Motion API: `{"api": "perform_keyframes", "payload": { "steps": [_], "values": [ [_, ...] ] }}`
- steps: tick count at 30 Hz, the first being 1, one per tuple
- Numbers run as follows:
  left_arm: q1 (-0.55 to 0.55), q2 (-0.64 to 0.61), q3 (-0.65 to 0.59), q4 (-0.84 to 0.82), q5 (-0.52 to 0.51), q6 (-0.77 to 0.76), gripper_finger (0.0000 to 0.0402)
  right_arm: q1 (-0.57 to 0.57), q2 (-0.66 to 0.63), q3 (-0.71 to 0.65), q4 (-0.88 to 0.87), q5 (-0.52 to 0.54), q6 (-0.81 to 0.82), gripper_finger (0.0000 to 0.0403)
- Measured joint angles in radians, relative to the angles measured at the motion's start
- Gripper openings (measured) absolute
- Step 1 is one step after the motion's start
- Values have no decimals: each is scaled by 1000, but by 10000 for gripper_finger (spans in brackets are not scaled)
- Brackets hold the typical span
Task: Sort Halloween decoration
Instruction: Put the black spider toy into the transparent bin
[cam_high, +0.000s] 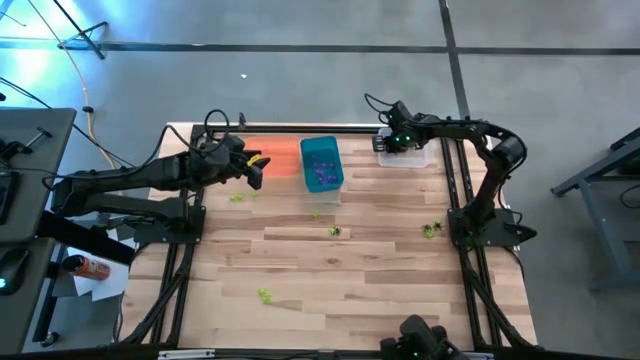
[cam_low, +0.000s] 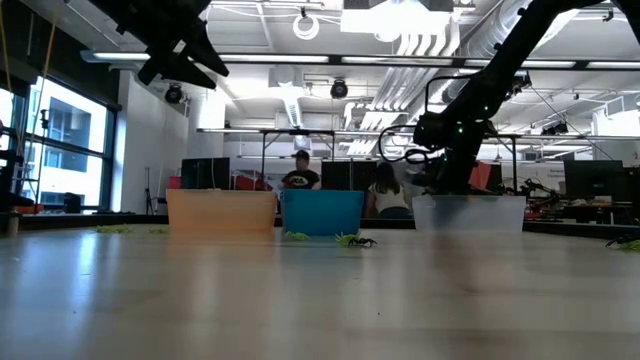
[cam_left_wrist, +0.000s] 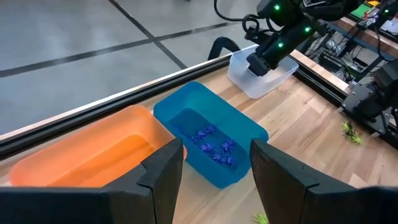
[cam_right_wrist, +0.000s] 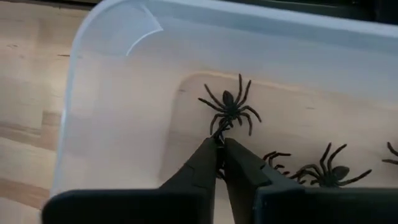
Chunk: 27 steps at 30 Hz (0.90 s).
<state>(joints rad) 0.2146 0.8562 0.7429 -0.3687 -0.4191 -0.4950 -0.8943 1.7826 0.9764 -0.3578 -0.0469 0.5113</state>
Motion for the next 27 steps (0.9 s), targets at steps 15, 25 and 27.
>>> {"api": "perform_keyframes", "payload": {
  "steps": [15,25,27],
  "values": [
    [0,0,0,0,-2,0,172,5,-215,-2,-48,95,-75,208],
    [0,0,0,0,-3,1,172,87,-482,-2,-26,-407,-64,204],
    [0,0,0,0,-3,1,172,152,-526,-2,-25,-477,-63,204]
  ]
}}
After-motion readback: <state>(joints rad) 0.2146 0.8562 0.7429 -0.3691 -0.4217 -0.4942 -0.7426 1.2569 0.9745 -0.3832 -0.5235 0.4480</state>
